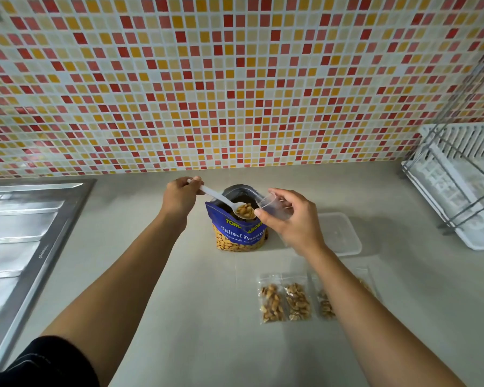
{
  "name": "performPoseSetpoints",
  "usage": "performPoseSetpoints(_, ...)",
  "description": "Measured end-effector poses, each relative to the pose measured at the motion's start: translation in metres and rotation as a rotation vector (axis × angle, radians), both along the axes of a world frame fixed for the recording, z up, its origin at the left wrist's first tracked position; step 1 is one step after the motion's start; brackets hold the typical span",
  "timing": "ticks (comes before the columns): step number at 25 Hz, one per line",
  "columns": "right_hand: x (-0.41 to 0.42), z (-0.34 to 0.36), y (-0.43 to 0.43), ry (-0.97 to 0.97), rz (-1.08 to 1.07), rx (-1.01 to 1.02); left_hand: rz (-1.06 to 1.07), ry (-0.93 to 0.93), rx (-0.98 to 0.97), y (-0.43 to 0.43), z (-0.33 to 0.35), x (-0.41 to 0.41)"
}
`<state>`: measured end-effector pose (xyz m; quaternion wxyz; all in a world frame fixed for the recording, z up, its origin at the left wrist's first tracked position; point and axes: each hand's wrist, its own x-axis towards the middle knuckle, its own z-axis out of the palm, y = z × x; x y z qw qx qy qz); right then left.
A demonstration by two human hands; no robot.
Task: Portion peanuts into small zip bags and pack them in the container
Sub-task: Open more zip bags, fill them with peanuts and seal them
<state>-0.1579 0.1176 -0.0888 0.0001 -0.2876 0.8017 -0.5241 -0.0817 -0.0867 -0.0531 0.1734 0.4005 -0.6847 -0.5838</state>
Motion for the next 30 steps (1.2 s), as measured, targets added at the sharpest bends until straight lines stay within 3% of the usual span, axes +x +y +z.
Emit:
performPoseSetpoints(7, 0.004, 0.012, -0.015, 0.143, 0.016, 0.161, 0.151, 0.112, 0.121, -0.019, 0.019, 0.006)
performPoseSetpoints(13, 0.010, 0.016, -0.029, 0.145, -0.013, 0.145, 0.095, 0.105, -0.010, -0.016, 0.052, 0.000)
performPoseSetpoints(16, 0.013, 0.019, -0.037, 0.114, -0.038, 0.087, -0.078, 0.127, -0.274, 0.001, 0.069, 0.003)
performPoseSetpoints(18, 0.014, 0.019, -0.040, 0.092, -0.049, 0.039, -0.227, 0.140, -0.575, 0.014, 0.079, 0.007)
performPoseSetpoints(20, 0.014, 0.019, -0.042, 0.063, -0.051, 0.000, -0.250, 0.159, -0.870, 0.021, 0.091, 0.014)
performPoseSetpoints(21, 0.014, 0.020, -0.042, 0.046, -0.054, -0.020, -0.209, 0.195, -0.920, 0.020, 0.096, 0.015)
performPoseSetpoints(22, 0.014, 0.020, -0.041, 0.029, -0.060, -0.049, -0.141, 0.248, -0.884, 0.017, 0.101, 0.015)
performPoseSetpoints(25, 0.010, 0.019, -0.034, -0.017, -0.081, -0.115, 0.063, 0.403, -0.511, 0.001, 0.096, 0.011)
performPoseSetpoints(27, 0.010, 0.016, -0.027, -0.054, -0.092, -0.127, 0.041, 0.268, -0.453, -0.001, 0.070, 0.005)
performPoseSetpoints(30, 0.011, 0.009, -0.020, -0.123, -0.110, -0.132, -0.242, -0.028, -0.775, 0.011, 0.016, 0.002)
